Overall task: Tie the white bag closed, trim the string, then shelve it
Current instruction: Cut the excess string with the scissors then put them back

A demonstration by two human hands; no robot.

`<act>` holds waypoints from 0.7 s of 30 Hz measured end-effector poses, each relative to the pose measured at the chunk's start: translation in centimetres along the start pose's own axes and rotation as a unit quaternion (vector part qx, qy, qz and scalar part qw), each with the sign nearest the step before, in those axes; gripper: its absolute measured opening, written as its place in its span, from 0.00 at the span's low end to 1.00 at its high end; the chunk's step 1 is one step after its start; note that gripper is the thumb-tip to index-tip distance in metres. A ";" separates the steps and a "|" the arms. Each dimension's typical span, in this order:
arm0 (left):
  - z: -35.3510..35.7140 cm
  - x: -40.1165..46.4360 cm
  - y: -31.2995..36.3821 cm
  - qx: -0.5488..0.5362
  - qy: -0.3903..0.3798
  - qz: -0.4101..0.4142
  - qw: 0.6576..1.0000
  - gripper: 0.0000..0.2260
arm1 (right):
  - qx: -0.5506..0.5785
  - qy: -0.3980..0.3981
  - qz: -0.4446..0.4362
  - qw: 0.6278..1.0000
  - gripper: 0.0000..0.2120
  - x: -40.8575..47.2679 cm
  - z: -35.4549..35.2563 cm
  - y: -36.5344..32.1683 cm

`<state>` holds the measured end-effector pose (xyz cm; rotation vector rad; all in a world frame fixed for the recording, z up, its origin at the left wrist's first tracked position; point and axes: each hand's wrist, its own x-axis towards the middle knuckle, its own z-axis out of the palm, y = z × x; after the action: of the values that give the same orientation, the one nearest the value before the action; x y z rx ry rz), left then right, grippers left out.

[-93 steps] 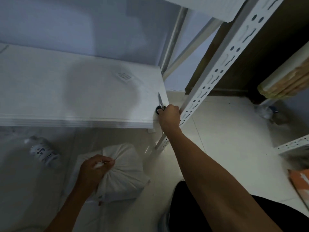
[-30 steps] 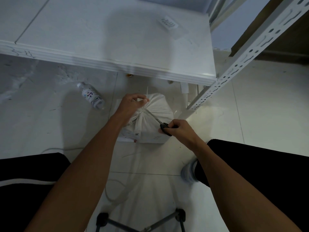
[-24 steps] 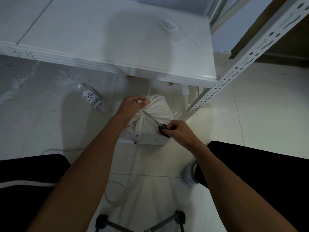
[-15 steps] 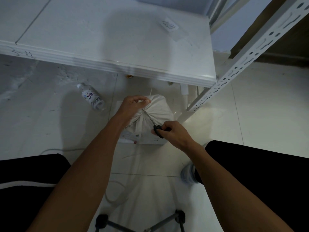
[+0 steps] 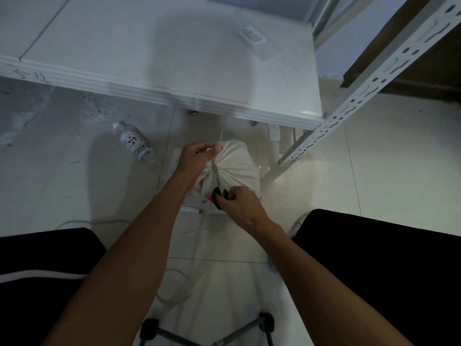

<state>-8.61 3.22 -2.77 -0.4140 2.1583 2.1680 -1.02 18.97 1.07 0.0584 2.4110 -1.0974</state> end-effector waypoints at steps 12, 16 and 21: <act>0.2 -0.2 0.2 0.020 0.023 0.008 1.000 0.04 | -0.036 -0.011 0.004 0.999 0.20 0.5 0.4 0.2; 0.3 -0.2 0.4 0.016 0.019 0.008 1.000 0.04 | -0.032 -0.006 0.002 0.999 0.21 0.8 0.0 -0.6; 0.2 -0.1 0.2 0.029 0.019 0.012 0.999 0.04 | -0.036 -0.012 0.014 0.999 0.22 1.2 -0.3 -1.6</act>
<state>-8.65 3.46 -2.54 -0.4333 2.2502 2.1216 -2.58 17.91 1.81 0.0534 2.4184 -0.9932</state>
